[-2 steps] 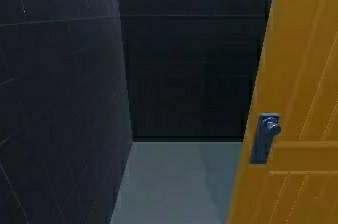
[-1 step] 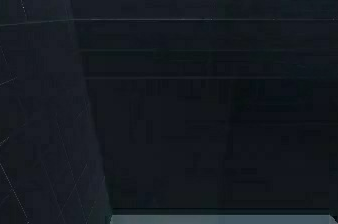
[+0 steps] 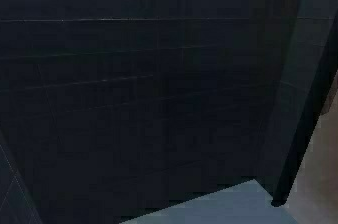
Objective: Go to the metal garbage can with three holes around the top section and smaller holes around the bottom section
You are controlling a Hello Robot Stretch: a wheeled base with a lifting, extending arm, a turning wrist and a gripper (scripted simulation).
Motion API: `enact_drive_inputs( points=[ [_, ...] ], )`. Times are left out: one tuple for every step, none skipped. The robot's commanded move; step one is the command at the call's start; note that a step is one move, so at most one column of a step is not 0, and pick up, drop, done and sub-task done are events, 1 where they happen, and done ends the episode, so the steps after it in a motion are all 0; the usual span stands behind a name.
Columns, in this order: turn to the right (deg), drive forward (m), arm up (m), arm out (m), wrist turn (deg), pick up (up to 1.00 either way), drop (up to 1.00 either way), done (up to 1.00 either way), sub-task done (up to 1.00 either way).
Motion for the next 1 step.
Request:
enact_drive_inputs(
  points=[
    [3.0, 0.00, 0.00, 0.00, 0.0, 0.00, 0.00, 0.00, 0.00]
  ],
)
